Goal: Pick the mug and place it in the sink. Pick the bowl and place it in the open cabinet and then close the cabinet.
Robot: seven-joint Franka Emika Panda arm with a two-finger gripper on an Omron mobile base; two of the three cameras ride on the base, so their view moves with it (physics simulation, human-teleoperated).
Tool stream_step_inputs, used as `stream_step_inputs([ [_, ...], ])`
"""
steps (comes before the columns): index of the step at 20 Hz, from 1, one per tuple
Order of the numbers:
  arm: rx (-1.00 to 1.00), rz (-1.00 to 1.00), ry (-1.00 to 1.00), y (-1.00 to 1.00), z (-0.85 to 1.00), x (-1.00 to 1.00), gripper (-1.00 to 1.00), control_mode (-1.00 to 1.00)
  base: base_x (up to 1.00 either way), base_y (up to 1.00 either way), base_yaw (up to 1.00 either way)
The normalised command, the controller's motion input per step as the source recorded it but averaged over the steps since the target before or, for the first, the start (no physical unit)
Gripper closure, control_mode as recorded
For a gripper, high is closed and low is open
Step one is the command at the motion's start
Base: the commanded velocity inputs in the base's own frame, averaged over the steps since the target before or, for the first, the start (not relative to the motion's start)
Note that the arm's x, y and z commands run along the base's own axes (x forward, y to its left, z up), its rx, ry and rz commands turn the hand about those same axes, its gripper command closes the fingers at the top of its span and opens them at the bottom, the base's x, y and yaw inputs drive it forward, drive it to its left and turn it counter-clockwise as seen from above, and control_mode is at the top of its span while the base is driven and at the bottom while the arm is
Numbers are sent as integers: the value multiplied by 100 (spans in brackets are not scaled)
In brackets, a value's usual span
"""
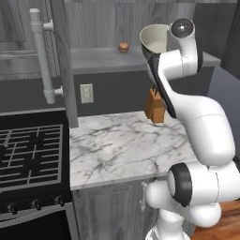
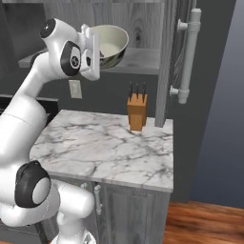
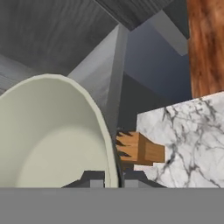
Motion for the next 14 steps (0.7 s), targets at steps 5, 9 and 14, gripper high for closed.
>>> stream_step_inputs([
  [5,2,0,0,0,0,45,100,-100,0,0,0],
  [9,3,0,0,0,0,43,100,-100,0,0,0],
  [14,3,0,0,0,0,46,100,-100,0,0,0],
])
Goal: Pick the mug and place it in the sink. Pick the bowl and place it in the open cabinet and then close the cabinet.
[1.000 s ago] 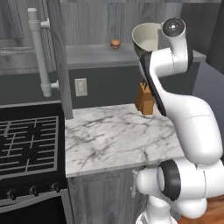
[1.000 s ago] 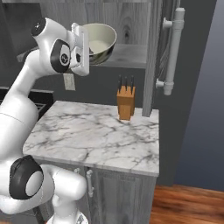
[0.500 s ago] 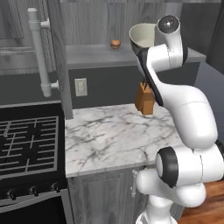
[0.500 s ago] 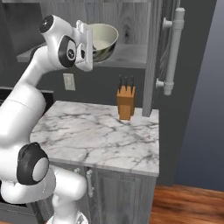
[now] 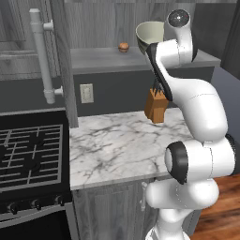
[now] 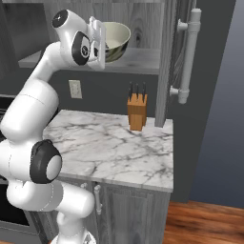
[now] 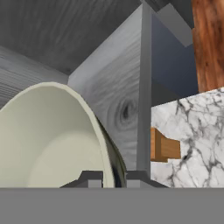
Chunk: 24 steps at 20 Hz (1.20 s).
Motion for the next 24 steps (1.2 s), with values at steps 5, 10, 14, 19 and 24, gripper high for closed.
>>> stream_step_inputs([
  [5,3,0,0,0,0,41,100,-100,0,0,0],
  [10,3,0,0,0,0,32,100,-100,0,0,0],
  [14,0,0,0,0,-4,6,100,-100,0,0,0],
  [19,0,0,-1,0,-17,0,100,-100,0,0,0],
  [24,0,0,0,0,-19,0,100,-100,0,0,0],
])
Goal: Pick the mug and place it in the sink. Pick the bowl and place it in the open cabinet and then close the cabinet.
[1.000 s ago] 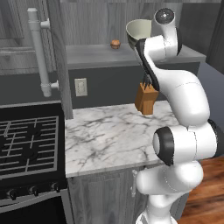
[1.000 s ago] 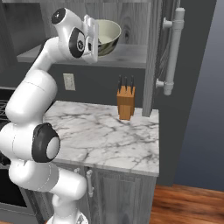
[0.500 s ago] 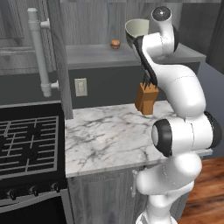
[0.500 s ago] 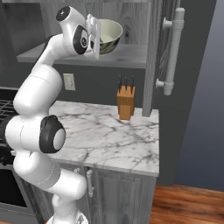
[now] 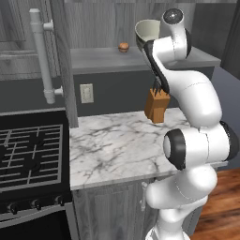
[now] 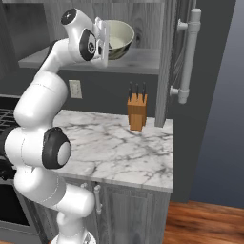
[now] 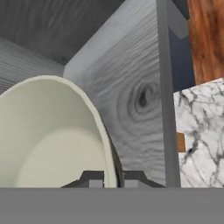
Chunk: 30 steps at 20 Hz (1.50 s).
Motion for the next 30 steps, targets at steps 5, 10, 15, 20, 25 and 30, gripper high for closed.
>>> stream_step_inputs([
  [5,0,0,0,0,-10,2,-100,-100,0,0,0],
  [10,0,0,-3,0,4,4,-100,-100,0,0,0],
  [15,0,0,-9,0,24,0,-100,-100,0,0,0],
  [20,2,0,-4,0,10,-11,-100,-100,0,0,0],
  [25,5,3,-3,0,-5,-75,-100,-100,0,0,0],
  [30,0,6,-25,0,21,-71,-100,-100,0,0,0],
])
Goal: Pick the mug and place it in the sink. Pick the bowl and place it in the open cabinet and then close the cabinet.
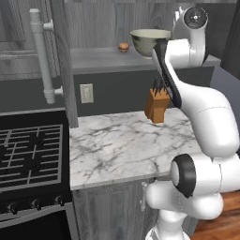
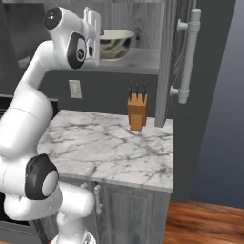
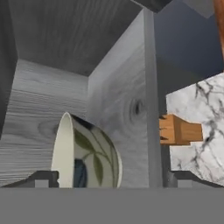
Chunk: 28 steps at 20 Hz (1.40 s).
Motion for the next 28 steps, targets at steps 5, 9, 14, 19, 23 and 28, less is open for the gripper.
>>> stream_step_inputs([
  [5,0,5,-26,0,24,-56,-100,-100,0,0,0],
  [9,2,3,-6,0,-8,-88,-100,-100,0,0,0],
  [14,1,1,0,0,-13,-100,-100,-100,0,0,0],
  [19,1,0,-10,-1,0,-94,-100,-100,0,0,0],
  [23,0,0,-5,0,0,-80,-100,-100,0,0,0],
  [28,0,0,0,0,-12,-98,-100,-100,0,0,0],
])
